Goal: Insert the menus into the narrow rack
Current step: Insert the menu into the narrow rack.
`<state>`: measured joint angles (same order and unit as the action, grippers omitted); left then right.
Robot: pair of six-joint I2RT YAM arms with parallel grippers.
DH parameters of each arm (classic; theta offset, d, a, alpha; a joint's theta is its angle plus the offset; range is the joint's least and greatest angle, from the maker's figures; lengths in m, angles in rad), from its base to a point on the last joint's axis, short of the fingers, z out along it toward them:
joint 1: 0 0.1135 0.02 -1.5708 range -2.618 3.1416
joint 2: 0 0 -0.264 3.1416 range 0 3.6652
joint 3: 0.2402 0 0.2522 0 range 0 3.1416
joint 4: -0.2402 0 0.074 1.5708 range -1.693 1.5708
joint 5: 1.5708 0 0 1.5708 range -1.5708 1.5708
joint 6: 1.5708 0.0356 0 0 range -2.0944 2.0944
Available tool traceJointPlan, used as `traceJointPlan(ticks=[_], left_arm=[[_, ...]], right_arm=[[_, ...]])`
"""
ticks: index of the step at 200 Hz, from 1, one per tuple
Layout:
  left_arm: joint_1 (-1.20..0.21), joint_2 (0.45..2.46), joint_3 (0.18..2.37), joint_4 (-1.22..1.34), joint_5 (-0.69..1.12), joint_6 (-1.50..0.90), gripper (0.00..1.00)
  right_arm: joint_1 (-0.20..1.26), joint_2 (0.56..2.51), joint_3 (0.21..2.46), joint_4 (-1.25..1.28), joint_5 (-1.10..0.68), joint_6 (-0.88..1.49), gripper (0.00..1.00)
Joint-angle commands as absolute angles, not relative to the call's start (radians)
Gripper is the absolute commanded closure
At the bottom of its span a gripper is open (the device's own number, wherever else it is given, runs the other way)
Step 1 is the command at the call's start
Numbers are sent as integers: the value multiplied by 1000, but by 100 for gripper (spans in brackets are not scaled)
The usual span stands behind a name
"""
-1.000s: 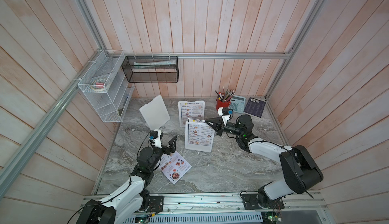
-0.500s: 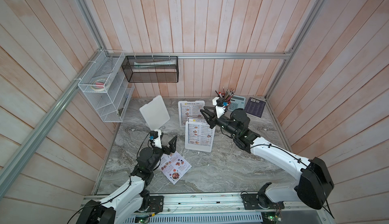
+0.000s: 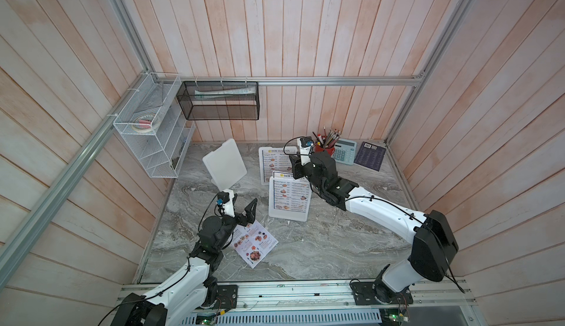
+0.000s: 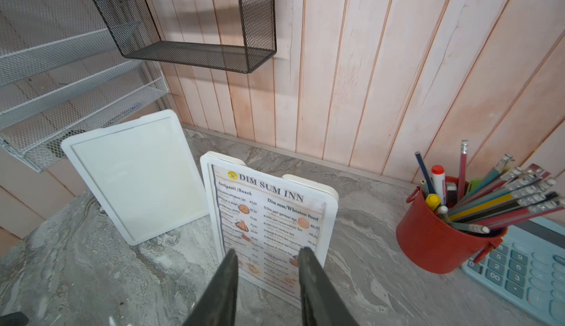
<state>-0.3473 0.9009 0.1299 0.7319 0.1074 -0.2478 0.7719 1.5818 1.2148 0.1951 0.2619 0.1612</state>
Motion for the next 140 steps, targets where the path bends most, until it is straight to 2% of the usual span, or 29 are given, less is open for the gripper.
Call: traceJointPlan(ticks=[1, 81, 140], left_arm=[[-350, 890, 121, 748, 109, -241, 3], [-353, 890, 118, 753, 112, -239, 3], [-356, 888, 117, 752, 111, -239, 3]], right_arm=[[778, 1604, 1247, 160, 316, 183, 65], [778, 1632, 1186, 211, 304, 239, 65], [778, 1620, 1223, 198, 322, 227, 65]])
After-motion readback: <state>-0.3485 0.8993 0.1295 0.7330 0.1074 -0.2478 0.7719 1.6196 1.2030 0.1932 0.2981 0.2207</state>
